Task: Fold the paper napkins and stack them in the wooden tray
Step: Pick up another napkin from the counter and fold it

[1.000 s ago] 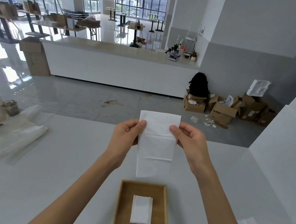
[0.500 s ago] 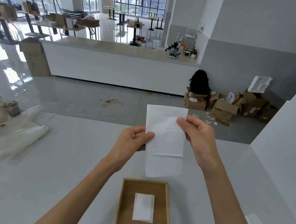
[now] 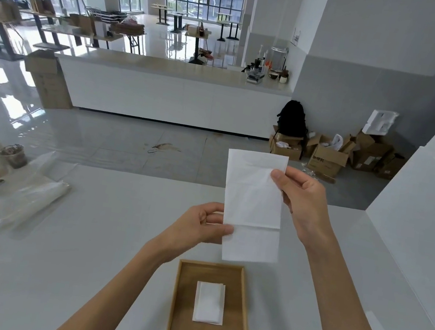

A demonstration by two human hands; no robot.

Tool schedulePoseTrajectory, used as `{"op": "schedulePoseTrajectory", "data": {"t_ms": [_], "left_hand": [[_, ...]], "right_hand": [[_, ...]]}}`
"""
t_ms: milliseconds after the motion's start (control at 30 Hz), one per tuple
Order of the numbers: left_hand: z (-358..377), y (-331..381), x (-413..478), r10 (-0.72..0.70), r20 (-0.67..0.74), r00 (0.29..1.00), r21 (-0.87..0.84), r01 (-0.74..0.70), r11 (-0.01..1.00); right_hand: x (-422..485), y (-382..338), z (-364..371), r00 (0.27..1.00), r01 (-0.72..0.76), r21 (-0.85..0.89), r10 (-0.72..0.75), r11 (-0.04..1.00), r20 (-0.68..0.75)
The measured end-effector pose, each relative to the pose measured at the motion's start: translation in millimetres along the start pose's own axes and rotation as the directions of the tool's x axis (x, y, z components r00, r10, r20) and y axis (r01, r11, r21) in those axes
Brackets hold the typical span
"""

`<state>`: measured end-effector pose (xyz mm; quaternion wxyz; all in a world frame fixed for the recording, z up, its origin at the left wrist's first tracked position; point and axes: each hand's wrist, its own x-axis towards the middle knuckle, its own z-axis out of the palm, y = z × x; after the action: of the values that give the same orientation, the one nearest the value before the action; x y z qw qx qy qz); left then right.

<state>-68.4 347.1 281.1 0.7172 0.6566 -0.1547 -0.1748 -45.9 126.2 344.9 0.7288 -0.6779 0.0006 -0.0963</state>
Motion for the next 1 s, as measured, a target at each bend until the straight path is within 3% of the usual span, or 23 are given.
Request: {"op": "schedulePoseTrajectory", "data": {"t_ms": [133,300,500,600,800,1000], "left_hand": [[-2.8,16.1,7.7,0.121,-0.129,0.984,-0.05,-0.128,0.99],[-10.9,29.7,15.0,0.183,-0.223,0.958,0.028,-0.181,0.983],[-12.4,29.6,14.2,0.202,-0.273,0.941,0.121,-0.174,0.977],[-14.9,30.0,13.2,0.215,-0.278,0.936,0.151,-0.179,0.972],[-17.6,33.9,12.3,0.178,-0.198,0.964,0.042,-0.174,0.984],[-17.5,44.2,14.7,0.243,-0.207,0.948,0.037,-0.24,0.97]], "right_hand": [[-0.1,3.6,0.6,0.999,-0.029,0.011,0.028,1.0,0.04],[1.6,10.4,-0.3,0.995,-0.045,0.017,0.043,0.999,0.088],[-1.2,19.9,-4.4,0.943,-0.117,0.011,0.108,0.993,0.314],[-1.5,26.8,-3.3,0.952,-0.13,0.052,0.11,0.99,0.287],[-0.5,21.5,2.3,0.981,-0.073,0.091,0.055,0.993,0.188],[-1.6,17.0,-2.5,0.97,-0.026,0.186,-0.02,0.982,0.244]]}}
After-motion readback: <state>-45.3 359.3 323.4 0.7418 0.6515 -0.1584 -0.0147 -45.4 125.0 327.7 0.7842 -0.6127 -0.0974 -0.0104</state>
